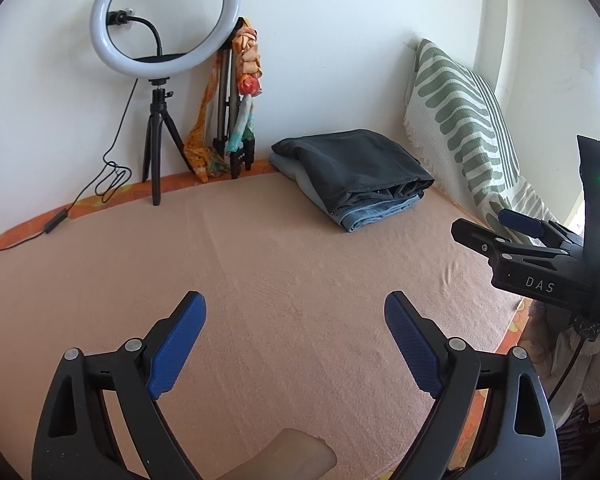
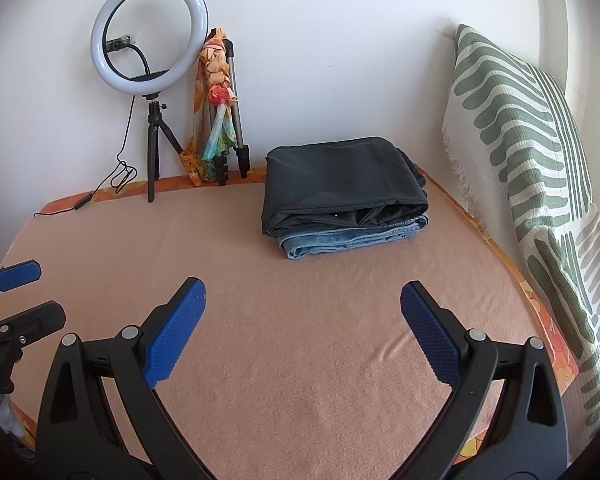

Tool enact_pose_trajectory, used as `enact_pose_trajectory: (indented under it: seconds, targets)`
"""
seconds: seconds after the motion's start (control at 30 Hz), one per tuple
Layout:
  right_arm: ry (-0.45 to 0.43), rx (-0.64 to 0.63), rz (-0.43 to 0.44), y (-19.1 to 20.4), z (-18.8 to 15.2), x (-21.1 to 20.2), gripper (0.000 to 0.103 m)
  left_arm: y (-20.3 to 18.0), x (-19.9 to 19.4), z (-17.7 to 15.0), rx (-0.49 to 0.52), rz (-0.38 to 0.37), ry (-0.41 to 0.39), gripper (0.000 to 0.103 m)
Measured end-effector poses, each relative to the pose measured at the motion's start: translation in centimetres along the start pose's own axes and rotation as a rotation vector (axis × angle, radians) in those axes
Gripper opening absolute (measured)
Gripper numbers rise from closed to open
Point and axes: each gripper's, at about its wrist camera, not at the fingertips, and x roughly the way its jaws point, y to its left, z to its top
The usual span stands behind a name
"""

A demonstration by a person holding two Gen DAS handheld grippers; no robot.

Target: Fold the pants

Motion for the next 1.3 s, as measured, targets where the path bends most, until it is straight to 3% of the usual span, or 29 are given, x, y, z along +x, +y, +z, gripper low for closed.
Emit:
enact_pose_trajectory:
  seconds: [0.33, 0.5, 1.3]
  targets:
    - [-0.002, -0.010, -0.003, 0.3, -0.2, -0.1, 0.100, 0.7, -0.4, 0.1, -0.028, 0.015, -0.015, 0.102]
    - [0.005, -0.011, -0.002, 0.9, -0.3, 0.0, 0.101, 0.4, -0.5, -0.4, 0.007, 0.058, -0.026, 0.102]
    - [0.011, -0.006, 0.002, 1.2, -0.5, 0.3, 0.101, 0.5, -0.1, -1.0, 0.005, 0.037, 0.010, 0.102]
